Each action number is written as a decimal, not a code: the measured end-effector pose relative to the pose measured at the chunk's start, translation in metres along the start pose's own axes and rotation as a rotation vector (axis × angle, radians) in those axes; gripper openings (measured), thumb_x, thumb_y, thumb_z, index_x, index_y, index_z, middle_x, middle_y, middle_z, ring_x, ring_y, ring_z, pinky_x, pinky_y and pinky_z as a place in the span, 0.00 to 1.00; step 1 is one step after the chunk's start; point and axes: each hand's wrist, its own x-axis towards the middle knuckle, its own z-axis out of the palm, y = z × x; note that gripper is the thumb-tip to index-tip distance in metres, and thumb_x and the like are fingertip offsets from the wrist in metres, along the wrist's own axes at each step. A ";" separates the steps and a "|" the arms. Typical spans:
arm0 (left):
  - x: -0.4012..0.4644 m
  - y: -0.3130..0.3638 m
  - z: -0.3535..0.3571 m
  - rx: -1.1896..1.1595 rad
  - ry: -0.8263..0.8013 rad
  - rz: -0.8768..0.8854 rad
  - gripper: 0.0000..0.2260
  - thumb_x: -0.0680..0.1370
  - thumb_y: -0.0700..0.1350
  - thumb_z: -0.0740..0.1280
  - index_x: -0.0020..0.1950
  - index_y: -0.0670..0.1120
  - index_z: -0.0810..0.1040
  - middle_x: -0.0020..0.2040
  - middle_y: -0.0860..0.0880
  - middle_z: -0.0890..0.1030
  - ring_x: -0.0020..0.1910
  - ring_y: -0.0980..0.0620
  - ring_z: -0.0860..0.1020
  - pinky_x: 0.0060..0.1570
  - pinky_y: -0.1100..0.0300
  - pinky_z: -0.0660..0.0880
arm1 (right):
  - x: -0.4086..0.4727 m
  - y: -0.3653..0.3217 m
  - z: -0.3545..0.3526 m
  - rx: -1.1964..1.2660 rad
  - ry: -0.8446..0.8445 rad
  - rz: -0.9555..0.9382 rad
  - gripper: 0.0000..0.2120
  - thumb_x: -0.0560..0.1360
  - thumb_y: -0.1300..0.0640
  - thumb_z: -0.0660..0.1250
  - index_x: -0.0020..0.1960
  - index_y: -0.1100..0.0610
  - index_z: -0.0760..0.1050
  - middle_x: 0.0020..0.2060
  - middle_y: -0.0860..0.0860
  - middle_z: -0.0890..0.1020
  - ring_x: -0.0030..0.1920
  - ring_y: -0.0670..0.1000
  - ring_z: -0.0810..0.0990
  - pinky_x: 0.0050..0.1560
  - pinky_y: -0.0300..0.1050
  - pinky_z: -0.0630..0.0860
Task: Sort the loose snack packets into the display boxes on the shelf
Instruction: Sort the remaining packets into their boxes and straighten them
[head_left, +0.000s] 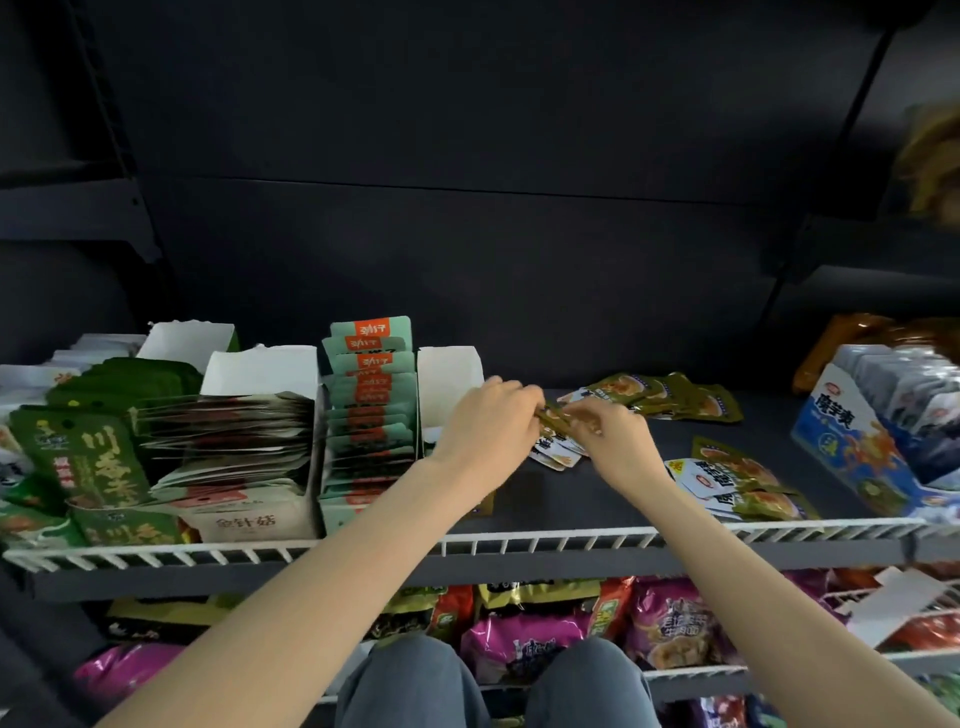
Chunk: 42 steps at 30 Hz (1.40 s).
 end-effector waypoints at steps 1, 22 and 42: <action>0.007 0.009 0.008 -0.065 -0.027 -0.024 0.11 0.80 0.41 0.58 0.60 0.44 0.75 0.54 0.46 0.78 0.55 0.47 0.73 0.52 0.54 0.72 | 0.002 0.012 -0.002 -0.024 -0.003 0.058 0.14 0.78 0.60 0.59 0.62 0.55 0.76 0.56 0.52 0.81 0.55 0.53 0.77 0.47 0.40 0.68; 0.066 0.031 0.105 -0.375 -0.309 -0.372 0.15 0.78 0.42 0.62 0.64 0.39 0.70 0.59 0.42 0.76 0.53 0.45 0.76 0.45 0.57 0.72 | 0.031 0.089 -0.002 -0.207 -0.055 0.213 0.32 0.70 0.50 0.72 0.71 0.55 0.66 0.65 0.59 0.72 0.65 0.61 0.68 0.60 0.51 0.70; 0.006 -0.011 -0.029 -0.265 0.303 -0.143 0.05 0.76 0.45 0.68 0.44 0.46 0.73 0.44 0.50 0.73 0.41 0.53 0.74 0.40 0.62 0.69 | -0.015 -0.058 -0.052 0.174 0.174 -0.309 0.13 0.75 0.68 0.65 0.57 0.58 0.80 0.52 0.49 0.82 0.51 0.45 0.78 0.48 0.21 0.68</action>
